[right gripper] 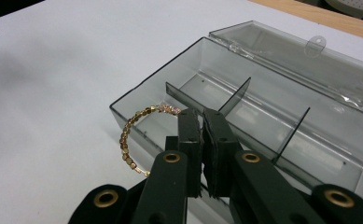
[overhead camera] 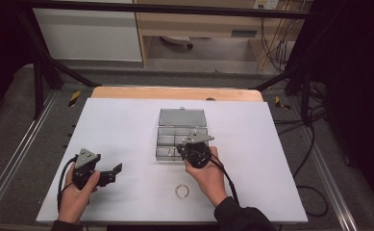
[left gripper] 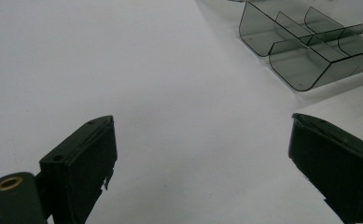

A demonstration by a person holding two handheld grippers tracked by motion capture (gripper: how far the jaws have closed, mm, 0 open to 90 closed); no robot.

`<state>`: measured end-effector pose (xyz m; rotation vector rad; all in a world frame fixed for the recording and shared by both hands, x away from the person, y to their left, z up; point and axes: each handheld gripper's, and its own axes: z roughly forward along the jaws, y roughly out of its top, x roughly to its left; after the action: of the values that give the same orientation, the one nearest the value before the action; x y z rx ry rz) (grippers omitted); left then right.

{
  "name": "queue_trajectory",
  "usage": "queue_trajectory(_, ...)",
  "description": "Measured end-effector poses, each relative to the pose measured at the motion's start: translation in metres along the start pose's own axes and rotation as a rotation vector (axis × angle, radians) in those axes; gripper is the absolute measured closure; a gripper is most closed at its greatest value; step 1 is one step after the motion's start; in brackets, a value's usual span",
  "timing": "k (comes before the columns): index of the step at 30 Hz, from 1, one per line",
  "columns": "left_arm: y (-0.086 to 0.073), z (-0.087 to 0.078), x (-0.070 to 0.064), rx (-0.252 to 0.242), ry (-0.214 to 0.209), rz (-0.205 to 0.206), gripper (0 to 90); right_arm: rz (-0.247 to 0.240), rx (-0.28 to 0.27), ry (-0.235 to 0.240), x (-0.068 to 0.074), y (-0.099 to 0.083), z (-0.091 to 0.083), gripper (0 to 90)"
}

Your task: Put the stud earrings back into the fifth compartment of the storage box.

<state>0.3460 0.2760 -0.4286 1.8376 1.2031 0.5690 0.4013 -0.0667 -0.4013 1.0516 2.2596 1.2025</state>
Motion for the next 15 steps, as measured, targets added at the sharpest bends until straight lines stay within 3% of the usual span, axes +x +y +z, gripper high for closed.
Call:
queue_trajectory(8, 0.0, 0.0, 0.0, -0.001, -0.002, -0.001, 7.8, 0.0, -0.004, 0.0, -0.001, 0.009, 0.011, 86.6)
queue_trajectory(15, 0.0, 0.0, 0.0, 0.0, -0.003, 0.001, 7.8, 0.001, -0.004, -0.007, -0.002, 0.011, 0.011, 86.6)
